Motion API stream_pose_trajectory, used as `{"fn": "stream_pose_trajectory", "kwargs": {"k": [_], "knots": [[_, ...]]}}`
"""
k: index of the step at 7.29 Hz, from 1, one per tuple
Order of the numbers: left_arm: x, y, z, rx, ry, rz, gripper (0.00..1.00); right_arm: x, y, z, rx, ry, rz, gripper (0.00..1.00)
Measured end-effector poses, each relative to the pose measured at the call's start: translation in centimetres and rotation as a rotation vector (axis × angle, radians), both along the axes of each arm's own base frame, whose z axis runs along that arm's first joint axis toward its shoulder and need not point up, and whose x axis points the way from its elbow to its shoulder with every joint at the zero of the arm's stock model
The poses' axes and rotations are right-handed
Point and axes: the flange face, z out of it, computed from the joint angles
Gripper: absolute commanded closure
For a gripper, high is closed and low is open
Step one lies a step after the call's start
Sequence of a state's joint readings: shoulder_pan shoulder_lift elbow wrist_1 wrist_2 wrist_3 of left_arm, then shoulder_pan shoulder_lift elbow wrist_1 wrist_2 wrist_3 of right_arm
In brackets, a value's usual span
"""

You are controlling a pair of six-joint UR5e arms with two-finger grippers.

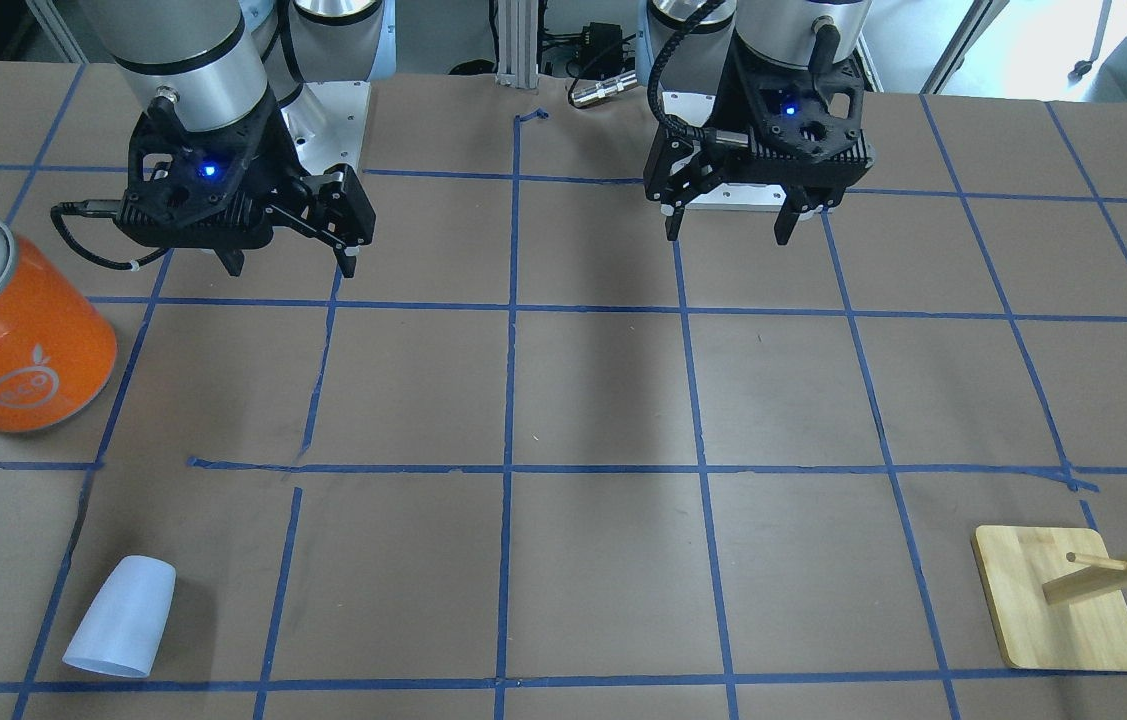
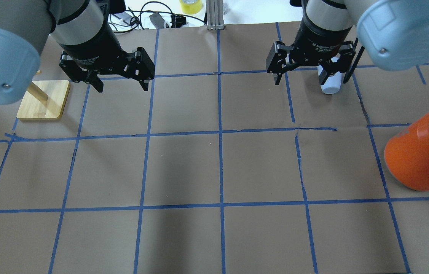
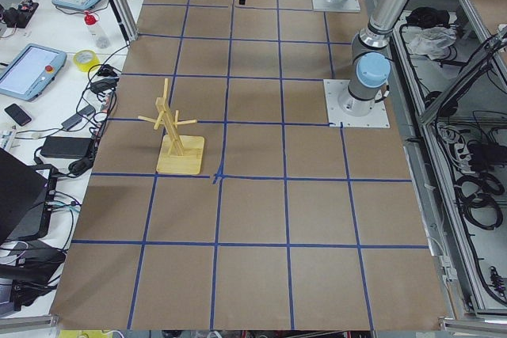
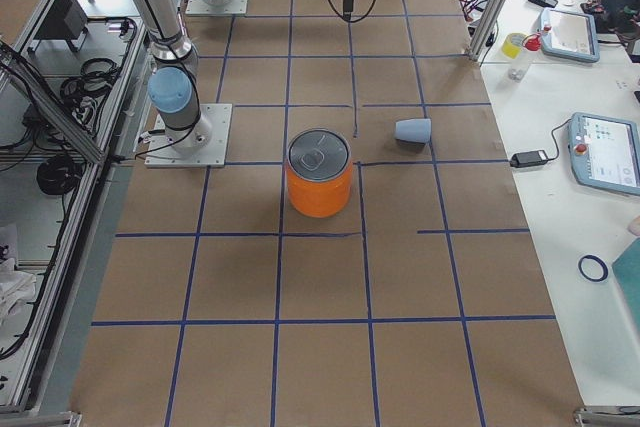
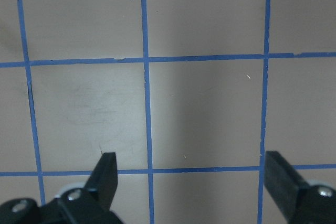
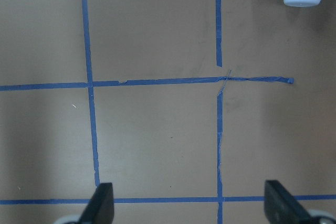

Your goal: Flip cup

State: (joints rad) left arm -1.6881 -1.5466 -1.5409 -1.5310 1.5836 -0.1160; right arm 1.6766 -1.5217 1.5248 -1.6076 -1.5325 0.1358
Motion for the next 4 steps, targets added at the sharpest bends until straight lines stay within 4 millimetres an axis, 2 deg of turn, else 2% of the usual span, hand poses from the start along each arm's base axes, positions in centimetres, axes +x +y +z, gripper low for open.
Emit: {"fn": "stream_pose_trajectory", "kwargs": {"k": [4], "knots": [[0.44, -0.18, -0.05, 0.0, 0.0, 0.003, 0.0, -0.06, -0.09, 0.04, -0.006, 0.007, 0.0, 0.0]]}}
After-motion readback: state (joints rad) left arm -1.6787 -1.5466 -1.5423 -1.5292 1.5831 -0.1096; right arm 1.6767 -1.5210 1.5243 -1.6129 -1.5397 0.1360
